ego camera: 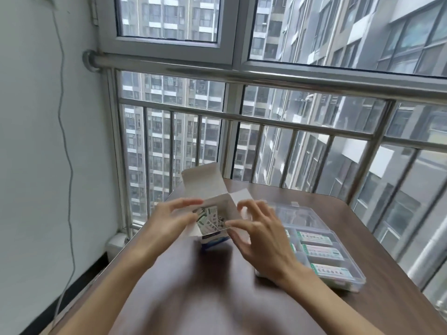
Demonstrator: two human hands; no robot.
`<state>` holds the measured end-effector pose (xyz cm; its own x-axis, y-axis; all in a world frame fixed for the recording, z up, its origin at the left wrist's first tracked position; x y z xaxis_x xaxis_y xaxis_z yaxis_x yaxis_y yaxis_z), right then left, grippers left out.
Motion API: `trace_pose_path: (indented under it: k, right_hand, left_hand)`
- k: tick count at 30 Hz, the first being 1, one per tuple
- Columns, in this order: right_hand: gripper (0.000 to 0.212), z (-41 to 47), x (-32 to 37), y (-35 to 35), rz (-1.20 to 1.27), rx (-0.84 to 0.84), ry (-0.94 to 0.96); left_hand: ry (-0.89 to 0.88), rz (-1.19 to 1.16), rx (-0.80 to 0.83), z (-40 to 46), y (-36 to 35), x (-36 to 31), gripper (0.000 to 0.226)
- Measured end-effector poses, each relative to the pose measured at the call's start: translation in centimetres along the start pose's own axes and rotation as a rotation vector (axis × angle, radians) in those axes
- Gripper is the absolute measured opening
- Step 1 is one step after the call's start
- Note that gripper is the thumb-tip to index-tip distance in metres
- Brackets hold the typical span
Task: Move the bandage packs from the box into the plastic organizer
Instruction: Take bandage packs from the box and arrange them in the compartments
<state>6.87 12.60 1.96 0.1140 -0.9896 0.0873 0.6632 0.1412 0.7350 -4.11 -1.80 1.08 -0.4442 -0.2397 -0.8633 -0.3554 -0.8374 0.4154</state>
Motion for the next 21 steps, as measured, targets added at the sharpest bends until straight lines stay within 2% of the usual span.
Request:
trace_pose_path:
  k: [4,9,14,18,21]
  right_hand:
    - [0.016,1.5,1.1,1.2,0.09,-0.024,-0.034]
    - [0.021,4.4,1.8,-0.9,0.072,0.243,-0.232]
    - [0.023,4.7,1.1,-3.6,0.062,0.364,-0.391]
    - [0.022,4.8,-0.1,-5.0,0.21,0.425,-0.524]
    - [0.018,4.7,-0.4,-4.7,0.279,0.406,-0.501]
  left_hand:
    - [-0.05,0.052,0.0,0.3,0.2,0.0,0.032]
    - [-0.108,0.165,0.032,0.5,-0.2,-0.8,0.033]
    - [-0.057,0.167,0.084,1.2,-0.7,-1.1,0.035]
    - [0.013,0.117,0.187,1.7,-1.1,-1.5,0.039]
    - [0.034,0.128,0.23,1.9,-1.1,-1.7,0.039]
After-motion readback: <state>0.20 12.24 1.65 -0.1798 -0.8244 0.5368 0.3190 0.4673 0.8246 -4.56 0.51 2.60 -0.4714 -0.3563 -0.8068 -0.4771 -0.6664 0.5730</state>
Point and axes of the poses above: each hand's wrist, its own z-axis towards the middle knuckle, its own y-axis out of the back of the hand, x = y × z, the point moved 6 cm from there along z, towards the middle knuckle, and after that the axes turned 7 degrees about z, right-handed, at the moved point
